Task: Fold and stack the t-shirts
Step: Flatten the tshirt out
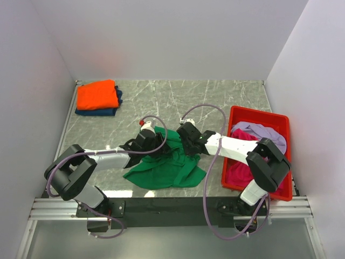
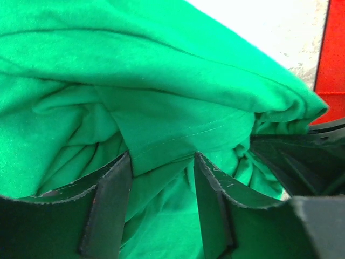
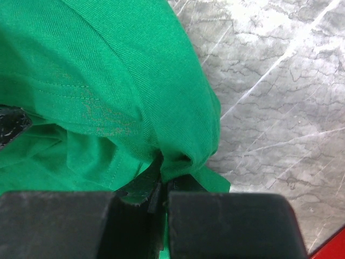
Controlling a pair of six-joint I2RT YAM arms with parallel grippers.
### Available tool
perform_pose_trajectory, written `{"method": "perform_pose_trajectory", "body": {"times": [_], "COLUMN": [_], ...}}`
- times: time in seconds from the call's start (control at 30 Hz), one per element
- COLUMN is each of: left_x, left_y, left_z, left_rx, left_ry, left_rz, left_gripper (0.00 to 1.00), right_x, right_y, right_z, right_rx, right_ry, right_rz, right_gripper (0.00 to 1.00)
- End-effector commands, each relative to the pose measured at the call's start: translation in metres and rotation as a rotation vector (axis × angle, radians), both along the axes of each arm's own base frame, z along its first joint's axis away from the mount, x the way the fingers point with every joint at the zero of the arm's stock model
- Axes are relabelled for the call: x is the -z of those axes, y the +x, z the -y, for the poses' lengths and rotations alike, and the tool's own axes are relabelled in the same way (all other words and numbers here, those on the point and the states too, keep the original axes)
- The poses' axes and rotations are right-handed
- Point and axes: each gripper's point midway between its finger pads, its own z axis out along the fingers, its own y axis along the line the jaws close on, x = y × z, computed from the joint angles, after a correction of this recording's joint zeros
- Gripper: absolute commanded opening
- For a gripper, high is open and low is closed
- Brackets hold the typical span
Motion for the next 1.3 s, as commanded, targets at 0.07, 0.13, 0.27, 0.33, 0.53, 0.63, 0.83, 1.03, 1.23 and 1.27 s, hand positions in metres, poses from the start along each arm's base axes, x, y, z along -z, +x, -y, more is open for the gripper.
{"method": "perform_pose_trajectory", "body": {"times": [0.07,0.13,0.27,0.33,0.53,0.63,0.83,1.03,1.23,1.27], "left_x": [-0.03,-0.032,-0.026,-0.023,-0.019,-0.025,-0.078,-0.151,-0.199,-0.206], "left_y": [0.013,0.014,0.014,0.016,0.018,0.02,0.025,0.018,-0.008,-0.011], "left_z": [0.017,0.018,0.02,0.02,0.018,0.014,-0.025,-0.111,-0.194,-0.202], "left_rx": [0.02,0.019,0.028,0.023,0.013,0.001,-0.111,-0.323,-0.542,-0.57], "left_ry": [-0.063,-0.068,-0.055,-0.048,-0.03,-0.019,0.043,0.033,0.064,0.071], "left_rz": [0.076,0.085,0.075,0.067,0.066,0.084,0.203,0.346,0.456,0.467], "left_gripper": [0.53,0.5,0.27,0.01,0.0,0.0,0.0,0.0,0.0,0.0], "right_x": [0.002,0.003,0.004,0.004,0.004,0.003,-0.004,-0.034,-0.053,-0.054], "right_y": [0.002,0.002,0.001,0.001,0.001,0.0,0.001,0.008,0.003,-0.001], "right_z": [-0.003,-0.003,-0.002,-0.002,-0.002,-0.002,-0.005,-0.025,-0.052,-0.056], "right_rx": [-0.003,-0.004,-0.003,-0.003,-0.006,-0.007,-0.009,-0.031,-0.087,-0.097], "right_ry": [0.006,0.003,0.0,0.0,-0.004,-0.003,0.0,0.032,0.052,0.051], "right_rz": [0.0,-0.002,-0.005,-0.005,-0.006,-0.007,0.006,0.065,0.084,0.087], "right_gripper": [0.0,0.0,0.0,0.0,0.0,0.0,0.0,0.0,0.25,0.4]}}
